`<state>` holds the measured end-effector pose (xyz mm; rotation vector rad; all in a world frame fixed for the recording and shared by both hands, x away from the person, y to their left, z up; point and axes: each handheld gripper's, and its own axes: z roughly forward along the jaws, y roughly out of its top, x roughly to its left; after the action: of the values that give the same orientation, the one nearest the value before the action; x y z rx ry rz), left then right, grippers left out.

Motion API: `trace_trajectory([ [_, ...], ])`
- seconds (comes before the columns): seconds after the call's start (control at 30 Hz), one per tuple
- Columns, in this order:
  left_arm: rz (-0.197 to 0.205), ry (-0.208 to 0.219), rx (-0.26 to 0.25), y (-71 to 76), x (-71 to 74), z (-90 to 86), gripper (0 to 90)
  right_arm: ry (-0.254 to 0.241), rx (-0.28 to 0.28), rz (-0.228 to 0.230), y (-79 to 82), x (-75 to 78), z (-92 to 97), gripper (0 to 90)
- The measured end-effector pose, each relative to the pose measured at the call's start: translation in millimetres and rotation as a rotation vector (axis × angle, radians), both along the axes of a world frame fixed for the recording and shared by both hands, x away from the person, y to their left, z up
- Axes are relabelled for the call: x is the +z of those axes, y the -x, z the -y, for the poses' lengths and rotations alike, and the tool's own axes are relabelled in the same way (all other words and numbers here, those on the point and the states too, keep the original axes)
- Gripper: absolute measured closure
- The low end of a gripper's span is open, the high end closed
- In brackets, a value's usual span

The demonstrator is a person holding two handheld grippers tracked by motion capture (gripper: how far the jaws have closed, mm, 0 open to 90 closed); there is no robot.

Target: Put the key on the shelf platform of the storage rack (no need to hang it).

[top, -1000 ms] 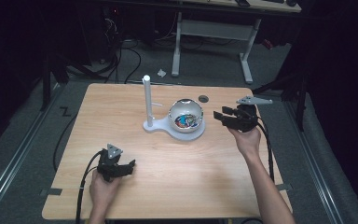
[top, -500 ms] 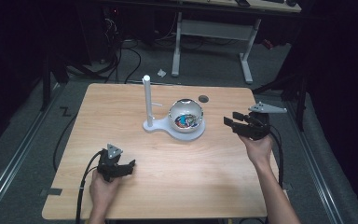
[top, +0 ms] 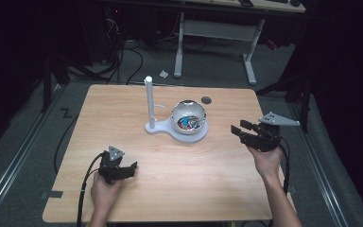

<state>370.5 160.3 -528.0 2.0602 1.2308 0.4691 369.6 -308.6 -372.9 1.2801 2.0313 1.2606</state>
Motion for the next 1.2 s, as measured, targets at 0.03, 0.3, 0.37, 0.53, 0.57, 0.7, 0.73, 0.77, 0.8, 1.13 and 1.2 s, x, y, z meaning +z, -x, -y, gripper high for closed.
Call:
trace_trajectory([
  [0.03, 0.0, 0.0, 0.0, 0.0, 0.0, 0.0, 21.5, 0.0, -0.002, -0.007, 1.4, -1.3, 0.5, 50.1],
  [0.3, 0.0, 0.0, 0.0, 0.0, 0.0, 0.0, 21.5, 0.016, -0.023, 0.005, 13.9, -8.2, 2.9, 50.1],
  [0.37, 0.0, 0.0, 0.0, 0.0, 0.0, 0.0, 21.5, 0.021, -0.027, 0.007, 16.3, -9.3, 3.3, 50.1],
  [0.53, 0.0, 0.0, 0.0, 0.0, 0.0, 0.0, 21.5, 0.01, -0.039, 0.009, 21.5, -13.8, 7.0, 50.1],
  [0.57, 0.0, 0.0, 0.0, 0.0, 0.0, 0.0, 21.5, 0.006, -0.044, 0.007, 22.3, -14.8, 7.7, 50.1],
  [0.7, 0.0, -0.001, 0.0, 0.0, 0.0, 0.0, 21.5, -0.006, -0.043, -0.007, 24.3, -20.4, 8.1, 50.5],
  [0.73, 0.0, -0.001, 0.0, 0.0, 0.1, 0.0, 21.5, -0.005, -0.044, -0.014, 24.6, -22.1, 7.4, 50.5],
  [0.77, 0.0, -0.001, 0.0, 0.0, 0.0, 0.0, 21.5, 0.0, -0.042, -0.018, 24.7, -23.7, 7.0, 50.5],
  [0.8, 0.0, 0.0, 0.0, 0.0, 0.0, 0.0, 21.5, 0.007, -0.041, -0.018, 24.9, -25.1, 6.8, 50.5],
  [1.13, 0.0, 0.0, 0.0, 0.0, 0.0, 0.0, 21.5, 0.001, -0.04, -0.045, 22.6, -40.4, 3.7, 52.6],
  [1.2, 0.0, 0.0, 0.0, 0.0, 0.0, 0.0, 21.5, 0.003, -0.035, -0.047, 22.1, -43.6, 1.9, 52.7],
])
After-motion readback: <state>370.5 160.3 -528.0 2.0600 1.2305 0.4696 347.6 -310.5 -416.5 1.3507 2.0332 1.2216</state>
